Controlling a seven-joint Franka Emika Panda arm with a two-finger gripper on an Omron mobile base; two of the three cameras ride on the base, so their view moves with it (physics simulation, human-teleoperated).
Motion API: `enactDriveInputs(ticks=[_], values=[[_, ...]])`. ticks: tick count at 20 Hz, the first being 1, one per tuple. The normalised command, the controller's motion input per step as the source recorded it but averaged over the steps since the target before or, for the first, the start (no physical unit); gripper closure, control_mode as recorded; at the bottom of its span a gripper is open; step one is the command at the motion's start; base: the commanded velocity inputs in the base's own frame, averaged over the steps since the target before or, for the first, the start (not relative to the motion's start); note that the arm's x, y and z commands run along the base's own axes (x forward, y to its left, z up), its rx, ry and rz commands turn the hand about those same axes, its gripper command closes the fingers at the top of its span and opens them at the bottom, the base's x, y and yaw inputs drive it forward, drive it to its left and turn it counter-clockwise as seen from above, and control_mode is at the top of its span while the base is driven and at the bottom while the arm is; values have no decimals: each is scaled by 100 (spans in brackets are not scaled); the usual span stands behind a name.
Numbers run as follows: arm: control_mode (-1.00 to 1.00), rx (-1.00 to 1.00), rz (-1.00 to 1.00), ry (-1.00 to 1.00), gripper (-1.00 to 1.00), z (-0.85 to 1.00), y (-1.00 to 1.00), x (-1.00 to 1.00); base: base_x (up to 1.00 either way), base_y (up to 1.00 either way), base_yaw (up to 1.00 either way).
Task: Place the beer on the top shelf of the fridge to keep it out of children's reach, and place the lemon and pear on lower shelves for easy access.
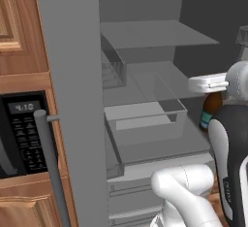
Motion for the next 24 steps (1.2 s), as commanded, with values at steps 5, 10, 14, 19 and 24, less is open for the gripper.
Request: enactDriveInputs(ticks=[5,10,14,19,24], values=[[-100,0,0,-11,100,10,2,4,0,0,0],[-100,0,1,-19,100,55,0,0,0,0,0],[-100,0,2,-17,100,74,0,0,0,0,0],[-100,0,3,-13,100,54,0,0,0,0,0],[-100,0,1,-2,100,9,13,20,0,0,0]])
